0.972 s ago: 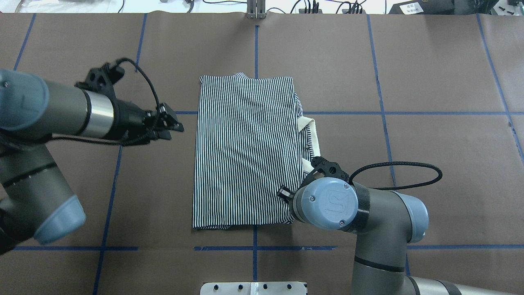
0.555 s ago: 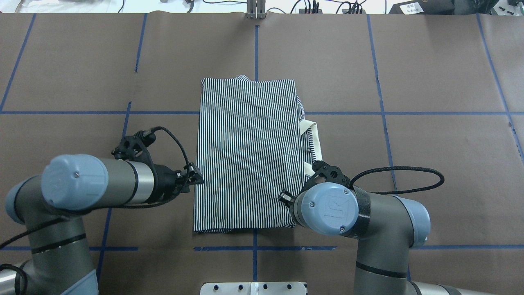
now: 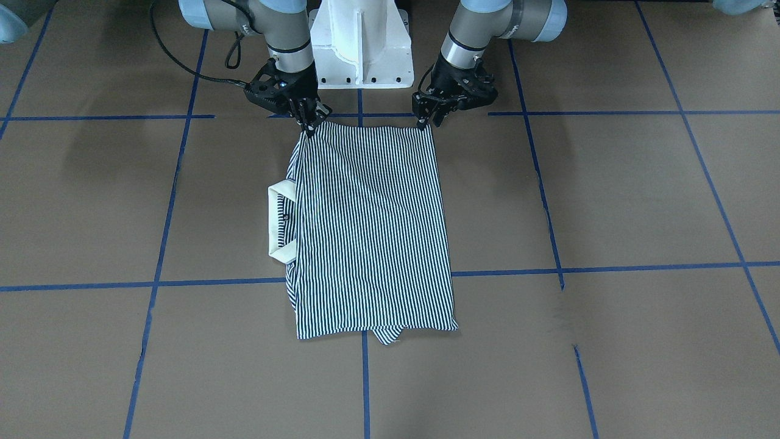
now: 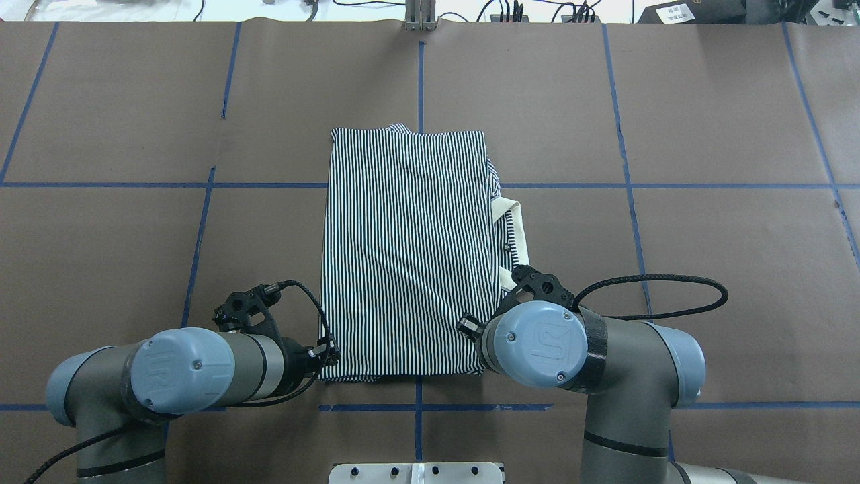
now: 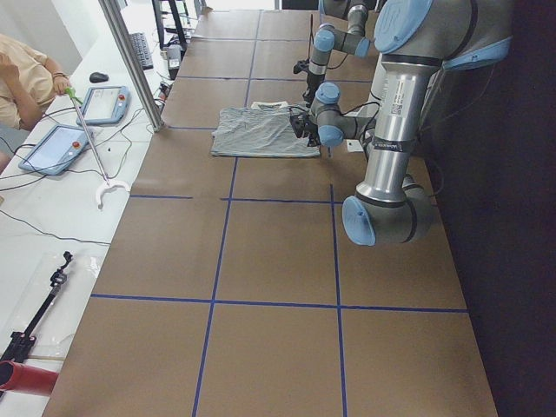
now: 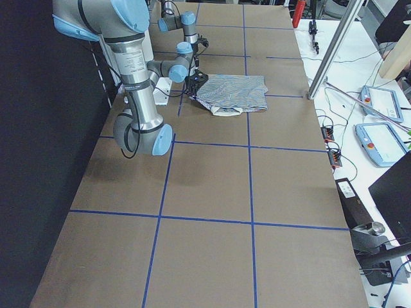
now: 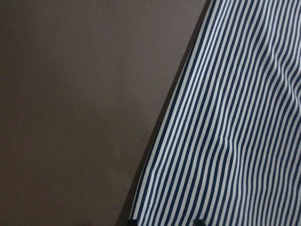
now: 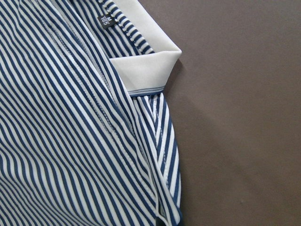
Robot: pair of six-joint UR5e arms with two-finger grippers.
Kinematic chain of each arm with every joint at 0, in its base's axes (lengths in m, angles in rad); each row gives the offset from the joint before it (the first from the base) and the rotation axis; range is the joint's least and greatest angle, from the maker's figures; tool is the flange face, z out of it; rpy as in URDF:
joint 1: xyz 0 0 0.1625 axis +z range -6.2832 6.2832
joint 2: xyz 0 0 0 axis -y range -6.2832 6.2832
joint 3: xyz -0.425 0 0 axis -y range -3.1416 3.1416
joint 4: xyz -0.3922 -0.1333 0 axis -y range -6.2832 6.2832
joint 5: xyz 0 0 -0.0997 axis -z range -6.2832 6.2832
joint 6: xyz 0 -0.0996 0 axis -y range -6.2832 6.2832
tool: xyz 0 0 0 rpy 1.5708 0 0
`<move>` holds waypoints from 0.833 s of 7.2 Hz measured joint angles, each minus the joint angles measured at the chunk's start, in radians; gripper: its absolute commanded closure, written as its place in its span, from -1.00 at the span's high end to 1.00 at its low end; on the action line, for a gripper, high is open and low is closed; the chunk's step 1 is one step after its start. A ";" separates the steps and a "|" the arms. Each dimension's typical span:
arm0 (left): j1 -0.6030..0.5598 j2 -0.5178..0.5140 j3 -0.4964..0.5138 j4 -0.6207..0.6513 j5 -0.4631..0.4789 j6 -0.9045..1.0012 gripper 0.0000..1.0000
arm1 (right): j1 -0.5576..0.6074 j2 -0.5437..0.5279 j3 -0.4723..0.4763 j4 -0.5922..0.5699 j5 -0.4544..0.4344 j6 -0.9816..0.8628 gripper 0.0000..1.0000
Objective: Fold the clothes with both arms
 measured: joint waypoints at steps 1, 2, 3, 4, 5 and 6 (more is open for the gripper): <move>0.005 0.002 0.005 0.005 0.001 -0.001 -0.03 | 0.000 0.000 0.000 0.000 0.000 0.000 -1.00; 0.007 0.001 0.014 0.007 0.000 -0.001 -0.05 | 0.000 0.000 0.000 0.001 0.000 -0.002 -1.00; 0.012 -0.003 0.023 0.007 0.000 0.000 -0.05 | 0.001 -0.001 0.000 0.000 0.000 -0.005 -1.00; 0.018 -0.007 0.032 0.007 -0.001 0.001 -0.07 | 0.001 -0.001 0.000 0.000 0.000 -0.007 -1.00; 0.022 -0.010 0.042 0.007 -0.001 0.003 -0.08 | 0.001 -0.003 -0.002 -0.001 0.000 -0.009 -1.00; 0.025 -0.014 0.050 0.006 -0.001 0.004 -0.18 | 0.001 -0.006 -0.002 -0.001 0.000 -0.009 -1.00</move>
